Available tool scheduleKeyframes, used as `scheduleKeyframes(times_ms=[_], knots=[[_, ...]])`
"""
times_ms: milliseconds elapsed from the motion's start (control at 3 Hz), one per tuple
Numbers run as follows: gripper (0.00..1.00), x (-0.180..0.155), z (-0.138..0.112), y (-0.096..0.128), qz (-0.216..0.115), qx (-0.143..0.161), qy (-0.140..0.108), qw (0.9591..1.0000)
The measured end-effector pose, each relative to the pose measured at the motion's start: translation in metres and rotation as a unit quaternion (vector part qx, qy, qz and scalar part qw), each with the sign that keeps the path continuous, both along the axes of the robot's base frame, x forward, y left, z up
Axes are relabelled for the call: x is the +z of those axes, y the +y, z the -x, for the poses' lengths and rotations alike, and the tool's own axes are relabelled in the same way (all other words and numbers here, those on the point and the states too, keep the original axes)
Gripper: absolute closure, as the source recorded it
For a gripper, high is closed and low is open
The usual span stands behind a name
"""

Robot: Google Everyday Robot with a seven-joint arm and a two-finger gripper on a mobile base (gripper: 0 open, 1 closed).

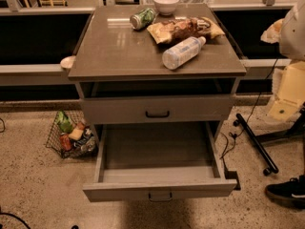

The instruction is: Place blue plastic bottle into middle drawer

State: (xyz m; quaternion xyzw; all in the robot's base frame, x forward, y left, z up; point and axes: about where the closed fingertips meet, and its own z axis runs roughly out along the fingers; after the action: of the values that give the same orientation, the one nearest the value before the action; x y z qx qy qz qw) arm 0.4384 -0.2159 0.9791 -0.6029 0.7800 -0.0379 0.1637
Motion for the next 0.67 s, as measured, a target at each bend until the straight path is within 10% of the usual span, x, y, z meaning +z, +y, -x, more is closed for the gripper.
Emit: scheduleKeyframes(times_ms=[667], knots=[[0.0,0.002,-0.028,0.011,0.004,0.046,-0.021,0.9987]])
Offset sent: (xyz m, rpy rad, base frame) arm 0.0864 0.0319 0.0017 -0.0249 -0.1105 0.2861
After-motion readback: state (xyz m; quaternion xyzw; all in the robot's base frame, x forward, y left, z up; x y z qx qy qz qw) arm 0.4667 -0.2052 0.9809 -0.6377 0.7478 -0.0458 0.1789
